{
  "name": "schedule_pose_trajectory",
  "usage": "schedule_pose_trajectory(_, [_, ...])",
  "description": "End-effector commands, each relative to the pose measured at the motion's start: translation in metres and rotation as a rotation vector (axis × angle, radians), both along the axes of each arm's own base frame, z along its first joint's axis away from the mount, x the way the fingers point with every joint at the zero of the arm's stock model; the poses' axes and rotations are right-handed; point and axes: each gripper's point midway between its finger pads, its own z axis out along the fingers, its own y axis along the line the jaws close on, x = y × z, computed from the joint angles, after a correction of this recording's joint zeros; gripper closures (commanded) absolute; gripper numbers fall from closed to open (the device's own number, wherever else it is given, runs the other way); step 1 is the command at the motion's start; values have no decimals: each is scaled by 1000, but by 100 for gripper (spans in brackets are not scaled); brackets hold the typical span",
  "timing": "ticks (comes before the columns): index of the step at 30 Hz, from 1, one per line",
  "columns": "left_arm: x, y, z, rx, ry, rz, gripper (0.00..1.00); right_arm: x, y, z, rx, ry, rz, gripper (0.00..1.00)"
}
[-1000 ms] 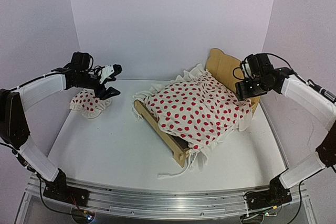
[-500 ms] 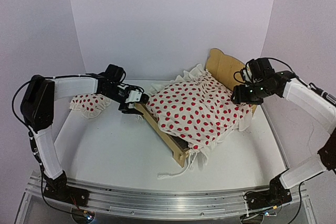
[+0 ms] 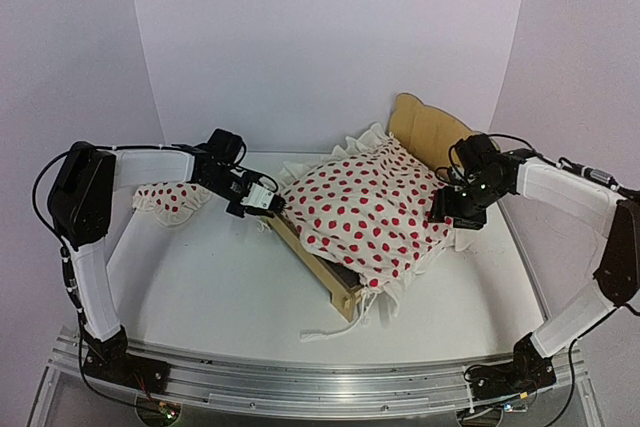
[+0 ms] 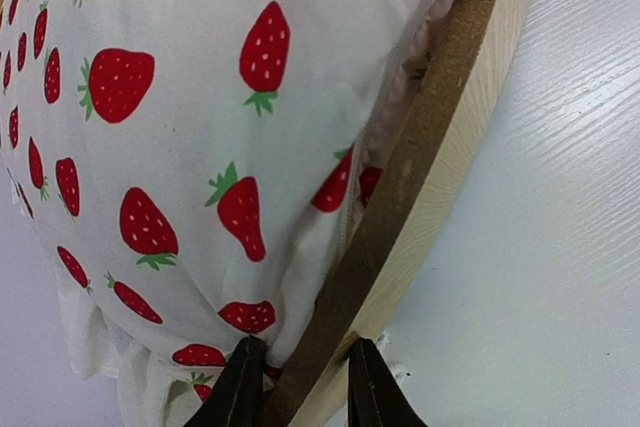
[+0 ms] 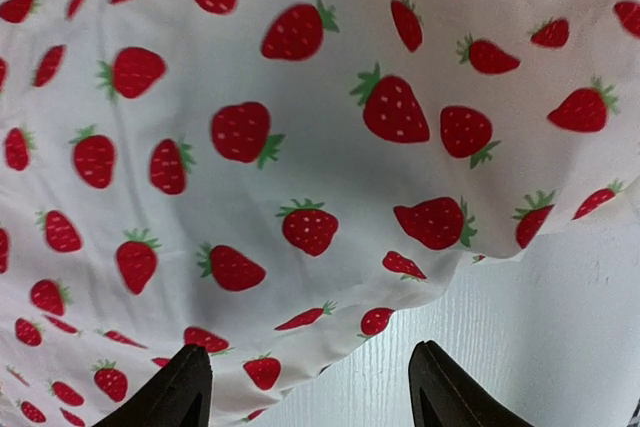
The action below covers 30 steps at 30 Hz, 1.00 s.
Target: Set up the pet bed
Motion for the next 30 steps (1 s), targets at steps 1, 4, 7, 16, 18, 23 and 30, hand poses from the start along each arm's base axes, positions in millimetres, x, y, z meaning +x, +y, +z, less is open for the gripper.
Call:
schedule_pose_trajectory(1, [-42, 33, -29, 142, 263, 170, 80, -7, 5, -40, 23, 136, -51, 32])
schedule_pose_trajectory(4, [-72, 52, -34, 185, 359, 232, 83, 5, 22, -57, 67, 166, -26, 34])
schedule_pose_trajectory(7, [-115, 71, -36, 201, 438, 242, 81, 31, 46, -63, 109, 143, 6, 35])
schedule_pose_trajectory(16, [-213, 59, -9, 96, 654, 202, 75, 107, 141, -59, 187, 66, 165, 36])
schedule_pose_trajectory(18, [-226, 48, -5, 80, 663, 188, 72, 115, 157, -54, 209, 48, 189, 36])
schedule_pose_trajectory(23, [-212, 30, 20, 5, 625, 219, 59, 120, 156, -37, 186, 0, 205, 36])
schedule_pose_trajectory(30, [-176, 14, 77, -104, 588, 287, 44, 94, 90, 19, 82, -104, 127, 31])
